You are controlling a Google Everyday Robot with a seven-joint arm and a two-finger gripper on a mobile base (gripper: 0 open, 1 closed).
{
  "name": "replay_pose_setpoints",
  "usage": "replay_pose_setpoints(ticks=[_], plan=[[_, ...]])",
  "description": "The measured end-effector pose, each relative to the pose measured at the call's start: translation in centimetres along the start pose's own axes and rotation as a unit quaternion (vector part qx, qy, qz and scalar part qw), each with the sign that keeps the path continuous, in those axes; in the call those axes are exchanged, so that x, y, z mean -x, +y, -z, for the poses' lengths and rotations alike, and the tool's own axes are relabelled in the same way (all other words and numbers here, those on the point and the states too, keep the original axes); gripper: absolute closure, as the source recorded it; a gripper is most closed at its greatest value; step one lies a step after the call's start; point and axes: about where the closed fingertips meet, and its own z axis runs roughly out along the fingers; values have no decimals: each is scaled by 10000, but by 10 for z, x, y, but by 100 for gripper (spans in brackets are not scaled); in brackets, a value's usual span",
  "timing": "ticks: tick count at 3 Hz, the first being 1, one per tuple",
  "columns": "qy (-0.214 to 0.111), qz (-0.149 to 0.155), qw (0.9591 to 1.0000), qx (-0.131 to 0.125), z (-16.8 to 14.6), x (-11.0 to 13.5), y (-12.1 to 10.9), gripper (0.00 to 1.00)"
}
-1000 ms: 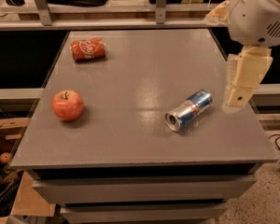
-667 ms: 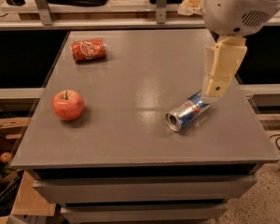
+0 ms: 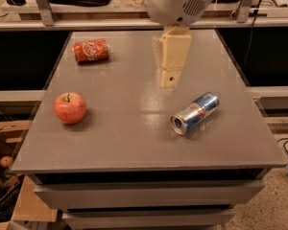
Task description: Pick apple
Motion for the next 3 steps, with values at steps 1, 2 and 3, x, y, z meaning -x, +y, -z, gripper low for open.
replay_pose_setpoints(ticks=[1, 2, 3], plan=[[-284, 394, 9984, 293, -36, 25, -20, 0], [-450, 591, 9953, 621, -77, 40, -40, 0], [-533, 747, 9919, 880, -115, 52, -55, 0]])
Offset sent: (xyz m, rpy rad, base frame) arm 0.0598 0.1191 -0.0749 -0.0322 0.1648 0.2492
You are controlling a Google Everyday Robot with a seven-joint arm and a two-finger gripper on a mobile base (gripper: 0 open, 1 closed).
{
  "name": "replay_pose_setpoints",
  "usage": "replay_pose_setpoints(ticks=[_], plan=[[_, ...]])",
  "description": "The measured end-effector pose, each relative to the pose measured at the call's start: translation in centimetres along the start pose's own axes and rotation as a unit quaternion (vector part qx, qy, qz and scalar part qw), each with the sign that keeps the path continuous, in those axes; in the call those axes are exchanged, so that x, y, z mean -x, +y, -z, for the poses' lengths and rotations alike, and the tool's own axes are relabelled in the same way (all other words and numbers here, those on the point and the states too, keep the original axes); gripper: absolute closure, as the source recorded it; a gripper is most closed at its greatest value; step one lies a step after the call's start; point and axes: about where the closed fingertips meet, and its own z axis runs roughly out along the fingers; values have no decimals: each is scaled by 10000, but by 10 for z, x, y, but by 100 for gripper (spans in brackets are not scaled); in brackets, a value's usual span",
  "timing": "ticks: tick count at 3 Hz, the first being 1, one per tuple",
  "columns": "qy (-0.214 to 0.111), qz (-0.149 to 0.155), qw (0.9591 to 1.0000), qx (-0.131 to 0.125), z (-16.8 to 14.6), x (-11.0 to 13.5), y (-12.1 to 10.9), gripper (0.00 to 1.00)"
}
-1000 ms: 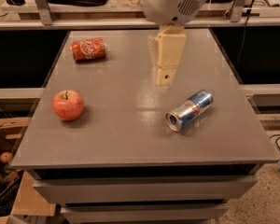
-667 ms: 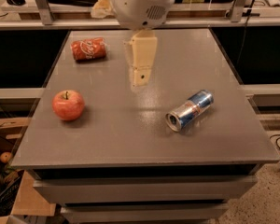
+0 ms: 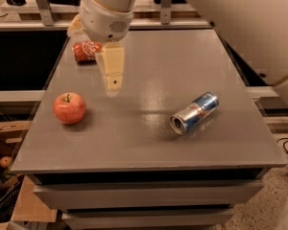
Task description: Pick apple
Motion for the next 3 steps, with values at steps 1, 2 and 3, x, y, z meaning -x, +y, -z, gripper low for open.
replay_pose_setpoints(ticks=[1, 2, 3], plan=[[-96, 266, 9995, 164, -25, 11, -7, 0], [-213, 580, 9974, 368, -47, 23, -10, 0], [-281, 924, 9936, 587, -71, 33, -9, 0]])
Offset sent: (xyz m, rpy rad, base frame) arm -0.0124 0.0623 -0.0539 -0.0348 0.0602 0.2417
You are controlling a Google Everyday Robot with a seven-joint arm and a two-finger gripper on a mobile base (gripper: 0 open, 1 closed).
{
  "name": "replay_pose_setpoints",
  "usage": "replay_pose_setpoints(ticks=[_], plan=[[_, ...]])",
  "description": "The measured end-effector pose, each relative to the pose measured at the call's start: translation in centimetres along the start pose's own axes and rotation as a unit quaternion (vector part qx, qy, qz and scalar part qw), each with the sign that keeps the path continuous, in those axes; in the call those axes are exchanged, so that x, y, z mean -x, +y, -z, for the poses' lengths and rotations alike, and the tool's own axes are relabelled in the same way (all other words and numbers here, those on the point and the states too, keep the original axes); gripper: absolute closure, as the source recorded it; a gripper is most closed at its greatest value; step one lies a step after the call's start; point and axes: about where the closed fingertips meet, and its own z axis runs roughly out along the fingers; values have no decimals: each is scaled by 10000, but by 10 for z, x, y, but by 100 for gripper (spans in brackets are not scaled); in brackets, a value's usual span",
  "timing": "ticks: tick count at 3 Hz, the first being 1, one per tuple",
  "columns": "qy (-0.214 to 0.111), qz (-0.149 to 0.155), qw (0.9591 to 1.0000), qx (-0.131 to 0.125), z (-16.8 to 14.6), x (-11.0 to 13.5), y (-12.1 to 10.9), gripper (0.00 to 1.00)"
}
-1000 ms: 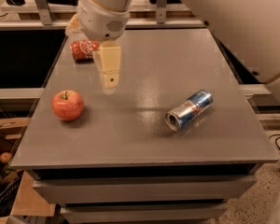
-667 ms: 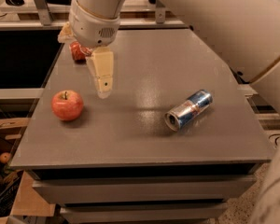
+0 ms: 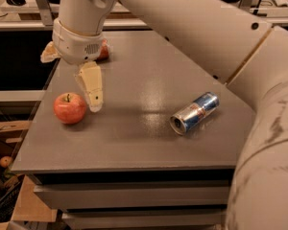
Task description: Pick apple
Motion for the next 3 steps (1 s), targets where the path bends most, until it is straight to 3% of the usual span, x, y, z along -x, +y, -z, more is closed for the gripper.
replay_pose_setpoints(ticks=[2, 3], plan=[[-61, 298, 9985, 449, -45, 2, -2, 0], [-138, 363, 9976, 580, -57, 1, -4, 17]])
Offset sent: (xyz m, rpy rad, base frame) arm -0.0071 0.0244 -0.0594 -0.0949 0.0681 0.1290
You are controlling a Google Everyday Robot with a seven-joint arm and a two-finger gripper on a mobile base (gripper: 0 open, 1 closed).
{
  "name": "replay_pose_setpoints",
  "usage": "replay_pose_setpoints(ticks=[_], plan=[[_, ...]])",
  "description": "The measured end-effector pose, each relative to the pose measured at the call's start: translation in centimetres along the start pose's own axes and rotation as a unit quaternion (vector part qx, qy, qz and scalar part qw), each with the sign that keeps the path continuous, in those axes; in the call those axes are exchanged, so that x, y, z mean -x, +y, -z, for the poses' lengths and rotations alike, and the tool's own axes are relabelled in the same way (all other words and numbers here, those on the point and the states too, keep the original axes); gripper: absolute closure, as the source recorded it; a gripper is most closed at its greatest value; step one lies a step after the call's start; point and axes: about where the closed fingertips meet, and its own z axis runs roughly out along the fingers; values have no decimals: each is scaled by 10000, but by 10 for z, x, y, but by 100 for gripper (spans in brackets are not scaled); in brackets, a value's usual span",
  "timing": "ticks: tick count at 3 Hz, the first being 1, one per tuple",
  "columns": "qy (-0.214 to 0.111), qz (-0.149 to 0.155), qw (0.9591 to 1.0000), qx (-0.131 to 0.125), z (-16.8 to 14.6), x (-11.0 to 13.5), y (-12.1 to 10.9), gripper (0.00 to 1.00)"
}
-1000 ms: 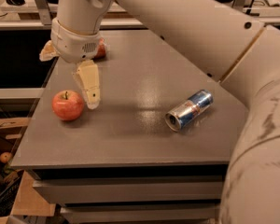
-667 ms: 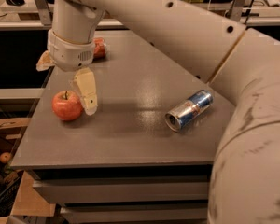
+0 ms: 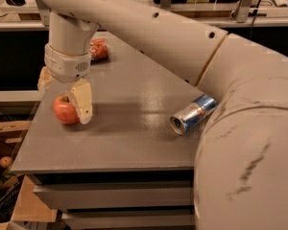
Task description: Pick apple
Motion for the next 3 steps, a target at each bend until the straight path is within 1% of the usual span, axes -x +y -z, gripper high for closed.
replay_pose_setpoints(ticks=[1, 2, 3], plan=[[-100, 4, 9999, 58, -4, -6, -2, 41], [-162, -32, 9999, 53, -2, -13, -3, 65], [-152, -37, 9999, -45, 9, -16, -4, 88]])
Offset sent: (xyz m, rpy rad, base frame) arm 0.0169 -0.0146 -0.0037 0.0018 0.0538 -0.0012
